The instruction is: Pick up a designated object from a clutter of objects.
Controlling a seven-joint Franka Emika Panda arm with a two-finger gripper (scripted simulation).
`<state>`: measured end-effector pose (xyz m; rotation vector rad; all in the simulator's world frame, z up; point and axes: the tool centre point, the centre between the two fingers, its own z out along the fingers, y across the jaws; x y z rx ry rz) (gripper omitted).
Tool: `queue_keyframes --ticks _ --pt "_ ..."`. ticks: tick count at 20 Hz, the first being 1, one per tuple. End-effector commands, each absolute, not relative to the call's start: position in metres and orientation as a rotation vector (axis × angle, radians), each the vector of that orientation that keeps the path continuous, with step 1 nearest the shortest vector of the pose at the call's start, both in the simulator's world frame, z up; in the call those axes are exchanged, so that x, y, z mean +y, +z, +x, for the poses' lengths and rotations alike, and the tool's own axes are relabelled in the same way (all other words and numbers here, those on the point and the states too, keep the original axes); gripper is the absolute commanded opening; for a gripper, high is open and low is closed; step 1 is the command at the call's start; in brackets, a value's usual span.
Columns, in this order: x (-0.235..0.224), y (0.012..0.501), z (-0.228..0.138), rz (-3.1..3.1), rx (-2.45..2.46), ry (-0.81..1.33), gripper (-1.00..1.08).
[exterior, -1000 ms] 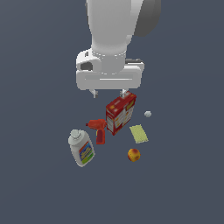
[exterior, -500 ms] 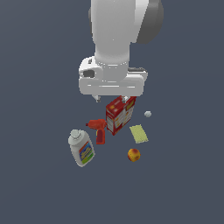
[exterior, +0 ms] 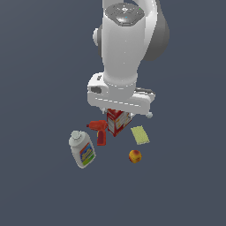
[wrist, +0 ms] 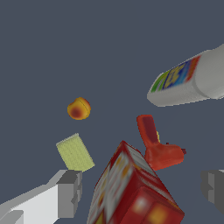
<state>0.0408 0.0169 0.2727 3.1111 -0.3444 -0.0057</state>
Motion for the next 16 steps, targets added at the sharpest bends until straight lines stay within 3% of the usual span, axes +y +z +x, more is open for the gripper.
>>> queue_keyframes --ticks 1,16 --pt "0.023 0.262 0.049 3.102 -0.434 -0.005 1.00" --pt "0.060 0.190 0.089 2.990 -0.956 -0.003 1.00"
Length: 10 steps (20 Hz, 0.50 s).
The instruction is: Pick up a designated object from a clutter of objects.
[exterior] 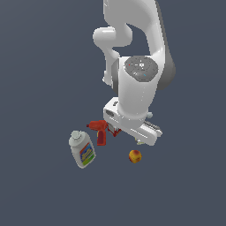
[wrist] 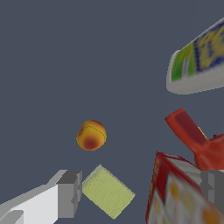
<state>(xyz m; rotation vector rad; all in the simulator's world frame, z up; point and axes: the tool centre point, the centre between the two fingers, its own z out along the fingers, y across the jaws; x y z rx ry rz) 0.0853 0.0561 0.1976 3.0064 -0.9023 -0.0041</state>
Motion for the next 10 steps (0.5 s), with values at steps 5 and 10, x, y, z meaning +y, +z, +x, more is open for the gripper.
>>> queue_keyframes --ticks 5,10 --pt "0.073 0.164 0.099 2.932 -1.125 -0.003 1.00" --pt "0.086 0.136 0.107 2.865 -1.289 -0.002 1.00"
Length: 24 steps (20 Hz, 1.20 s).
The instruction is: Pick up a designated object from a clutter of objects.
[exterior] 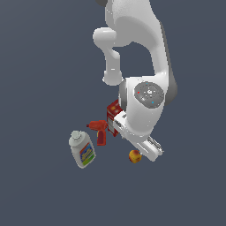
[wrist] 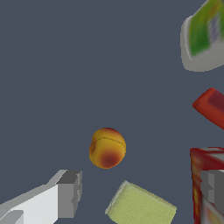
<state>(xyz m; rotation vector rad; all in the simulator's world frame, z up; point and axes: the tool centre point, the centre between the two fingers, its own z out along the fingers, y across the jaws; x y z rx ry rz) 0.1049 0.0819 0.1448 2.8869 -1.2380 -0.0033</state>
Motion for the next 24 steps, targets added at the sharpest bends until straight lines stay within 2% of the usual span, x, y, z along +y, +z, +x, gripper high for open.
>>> queue_keyframes --ticks 1,11,24 --pt "0.088 0.131 0.109 2.851 -1.320 -0.002 1.00" --pt "0.105 0.094 0.117 2.744 -1.530 -0.001 1.00" --pt "0.109 0.079 0.118 2.717 -1.576 -0.001 1.00"
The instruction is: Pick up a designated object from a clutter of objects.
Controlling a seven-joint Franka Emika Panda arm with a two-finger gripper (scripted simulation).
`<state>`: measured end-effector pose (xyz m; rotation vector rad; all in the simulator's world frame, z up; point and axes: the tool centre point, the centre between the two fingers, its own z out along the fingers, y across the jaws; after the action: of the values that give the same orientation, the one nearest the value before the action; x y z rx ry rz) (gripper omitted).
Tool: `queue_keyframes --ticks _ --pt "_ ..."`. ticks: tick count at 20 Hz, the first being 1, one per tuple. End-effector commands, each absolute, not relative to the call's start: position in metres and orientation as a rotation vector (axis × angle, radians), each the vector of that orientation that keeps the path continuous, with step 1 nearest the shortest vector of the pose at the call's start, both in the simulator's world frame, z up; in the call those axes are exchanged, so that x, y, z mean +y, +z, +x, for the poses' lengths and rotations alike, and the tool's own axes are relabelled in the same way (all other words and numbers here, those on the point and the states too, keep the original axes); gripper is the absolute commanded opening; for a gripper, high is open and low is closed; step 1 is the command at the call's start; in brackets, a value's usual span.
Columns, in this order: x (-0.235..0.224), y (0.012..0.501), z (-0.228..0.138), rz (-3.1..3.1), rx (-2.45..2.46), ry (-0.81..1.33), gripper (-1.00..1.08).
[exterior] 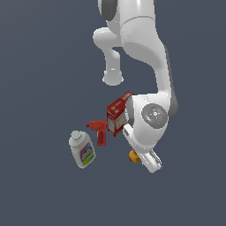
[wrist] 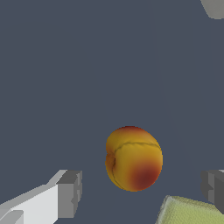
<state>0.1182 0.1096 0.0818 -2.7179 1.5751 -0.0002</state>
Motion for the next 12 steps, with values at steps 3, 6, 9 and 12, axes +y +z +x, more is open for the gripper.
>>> queue_keyframes --ticks 3,6,9,12 --pt "0.109 0.066 0.118 -2.717 1.577 0.001 1.00" --pt "0.109 0.049 0.117 -2.716 1.579 0.000 1.00" --pt "0.109 0.038 0.117 -2.715 1.580 0.000 1.00" --pt "0.109 0.034 0.118 -2.715 1.581 0.000 1.00"
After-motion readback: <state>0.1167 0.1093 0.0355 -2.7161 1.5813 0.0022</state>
